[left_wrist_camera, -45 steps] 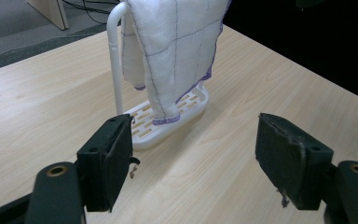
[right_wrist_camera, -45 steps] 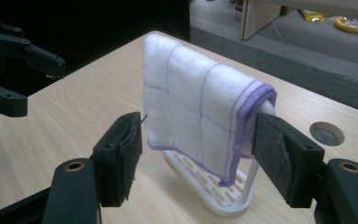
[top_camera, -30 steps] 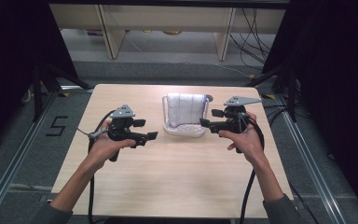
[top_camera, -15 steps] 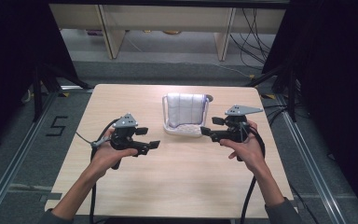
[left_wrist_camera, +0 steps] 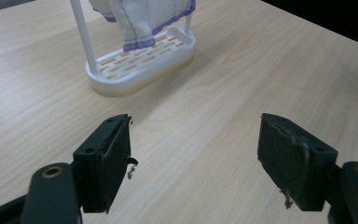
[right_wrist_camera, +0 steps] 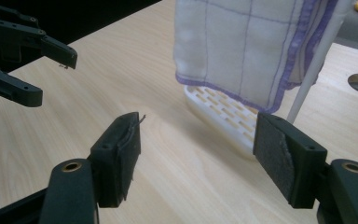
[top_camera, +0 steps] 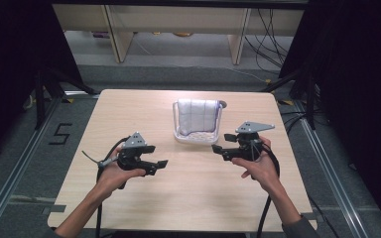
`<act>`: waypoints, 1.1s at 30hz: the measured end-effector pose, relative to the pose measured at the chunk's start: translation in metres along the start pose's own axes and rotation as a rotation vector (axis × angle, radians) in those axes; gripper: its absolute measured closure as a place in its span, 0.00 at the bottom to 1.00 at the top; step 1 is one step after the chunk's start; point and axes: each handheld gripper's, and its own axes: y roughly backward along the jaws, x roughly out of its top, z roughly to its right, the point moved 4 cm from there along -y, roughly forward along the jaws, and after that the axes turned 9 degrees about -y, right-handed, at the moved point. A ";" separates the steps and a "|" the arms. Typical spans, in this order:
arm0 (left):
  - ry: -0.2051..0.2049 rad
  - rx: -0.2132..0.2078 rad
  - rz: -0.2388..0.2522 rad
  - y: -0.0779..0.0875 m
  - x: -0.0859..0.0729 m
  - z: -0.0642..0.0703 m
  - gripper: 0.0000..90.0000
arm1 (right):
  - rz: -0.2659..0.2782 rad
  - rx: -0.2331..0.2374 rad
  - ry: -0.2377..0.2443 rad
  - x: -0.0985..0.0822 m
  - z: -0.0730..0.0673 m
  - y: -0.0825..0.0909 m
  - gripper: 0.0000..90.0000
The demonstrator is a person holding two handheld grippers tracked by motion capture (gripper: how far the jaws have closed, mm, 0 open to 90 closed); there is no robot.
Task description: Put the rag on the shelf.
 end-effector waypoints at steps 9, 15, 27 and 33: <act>0.003 -0.015 -0.005 0.007 -0.012 0.014 0.25 | -0.021 0.001 -0.001 -0.019 -0.006 0.006 0.35; -0.003 -0.039 -0.028 0.008 -0.030 0.027 0.26 | -0.036 0.006 -0.010 -0.037 -0.008 0.011 0.35; -0.002 -0.029 -0.015 0.013 -0.045 0.039 0.24 | -0.061 0.011 -0.036 -0.072 -0.005 0.016 0.34; -0.005 -0.033 -0.010 0.019 -0.051 0.043 0.23 | -0.064 0.024 -0.047 -0.085 -0.010 0.021 0.31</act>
